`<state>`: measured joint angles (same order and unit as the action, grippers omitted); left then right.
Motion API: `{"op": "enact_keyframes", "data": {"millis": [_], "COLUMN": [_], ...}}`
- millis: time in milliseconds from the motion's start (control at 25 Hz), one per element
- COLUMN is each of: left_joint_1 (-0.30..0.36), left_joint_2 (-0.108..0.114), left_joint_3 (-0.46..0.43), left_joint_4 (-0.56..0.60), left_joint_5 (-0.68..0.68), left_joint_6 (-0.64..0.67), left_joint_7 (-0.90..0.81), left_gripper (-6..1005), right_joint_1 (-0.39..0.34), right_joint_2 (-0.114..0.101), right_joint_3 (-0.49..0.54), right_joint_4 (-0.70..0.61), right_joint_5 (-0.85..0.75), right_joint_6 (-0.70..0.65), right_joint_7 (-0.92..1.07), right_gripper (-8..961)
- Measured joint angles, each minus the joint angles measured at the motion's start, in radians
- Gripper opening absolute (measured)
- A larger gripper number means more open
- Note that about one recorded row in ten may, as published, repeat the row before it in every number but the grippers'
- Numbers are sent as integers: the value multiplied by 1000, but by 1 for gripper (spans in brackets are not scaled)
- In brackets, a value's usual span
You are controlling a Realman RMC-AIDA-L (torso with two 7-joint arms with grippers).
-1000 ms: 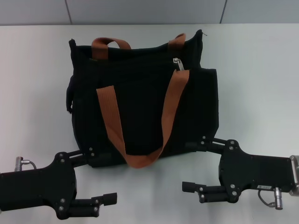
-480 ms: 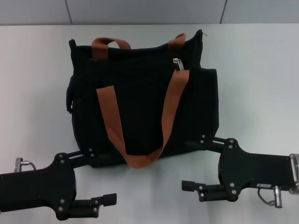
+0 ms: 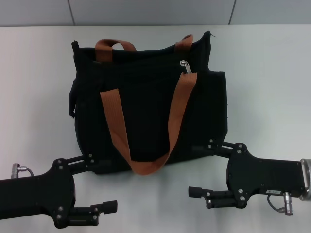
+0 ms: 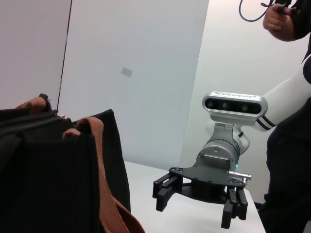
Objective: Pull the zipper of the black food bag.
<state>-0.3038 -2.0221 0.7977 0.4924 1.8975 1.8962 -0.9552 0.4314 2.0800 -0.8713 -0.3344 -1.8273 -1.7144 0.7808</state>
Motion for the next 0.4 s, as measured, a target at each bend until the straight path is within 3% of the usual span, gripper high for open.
{"op": "enact_keyframes", "data": {"millis": [400], "left_joint_1": [0], "left_joint_2": [-2], "left_joint_3": [0], "left_joint_4": [0], "left_joint_5": [0], "left_joint_6": [4], "left_joint_7": [-1], "left_gripper": [815], "right_joint_1": [1], "right_joint_2": [0], "right_joint_3": [-1], "right_joint_4": [0], "right_joint_5": [1], "right_joint_6": [0], "right_joint_7": [2], "right_gripper": [826]}}
